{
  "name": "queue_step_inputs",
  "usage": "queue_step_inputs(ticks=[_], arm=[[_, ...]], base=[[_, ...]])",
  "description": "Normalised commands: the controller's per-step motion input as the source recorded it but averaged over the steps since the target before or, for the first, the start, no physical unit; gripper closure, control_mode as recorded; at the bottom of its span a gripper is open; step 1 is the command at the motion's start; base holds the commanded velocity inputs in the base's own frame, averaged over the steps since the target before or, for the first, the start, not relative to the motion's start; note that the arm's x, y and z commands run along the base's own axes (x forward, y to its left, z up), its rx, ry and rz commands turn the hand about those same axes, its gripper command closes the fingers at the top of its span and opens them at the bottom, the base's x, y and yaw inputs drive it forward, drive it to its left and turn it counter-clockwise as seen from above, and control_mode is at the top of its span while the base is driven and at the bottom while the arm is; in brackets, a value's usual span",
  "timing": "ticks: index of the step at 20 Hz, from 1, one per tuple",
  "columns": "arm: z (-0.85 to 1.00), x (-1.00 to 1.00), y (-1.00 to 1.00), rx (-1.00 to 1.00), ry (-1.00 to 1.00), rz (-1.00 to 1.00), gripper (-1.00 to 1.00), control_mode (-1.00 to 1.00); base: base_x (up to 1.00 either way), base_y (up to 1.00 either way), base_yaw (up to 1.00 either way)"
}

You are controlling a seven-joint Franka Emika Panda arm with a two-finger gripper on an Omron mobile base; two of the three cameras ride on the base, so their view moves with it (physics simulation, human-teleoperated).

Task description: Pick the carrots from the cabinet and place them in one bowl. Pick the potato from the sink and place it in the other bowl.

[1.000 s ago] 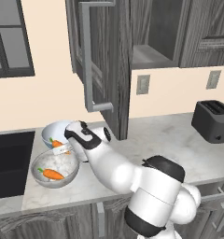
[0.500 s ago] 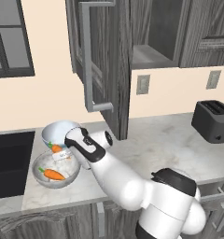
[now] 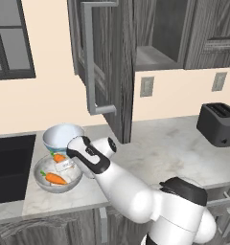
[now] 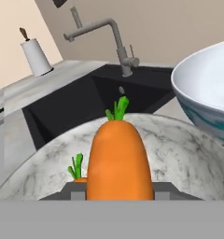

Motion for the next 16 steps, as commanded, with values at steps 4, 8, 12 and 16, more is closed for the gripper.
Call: queue_step_inputs(ticks=[4,8,12,16], arm=[[-0.23,-0.09,0.0,-0.08,0.0,0.03,1.0,-1.0],[-0.2,-0.01,0.02,-0.07,0.0,0.01,1.0,-1.0],[-0.09,0.0,0.21,-0.07,0.0,0.03,-1.0,-1.0],[0.0,-0.07,0.29,-0.04,0.0,0.04,-1.0,-1.0]], base=[[0.0,0.0,0.0],[0.0,0.0,0.0],[0.0,0.0,0.0],[0.0,0.0,0.0]])
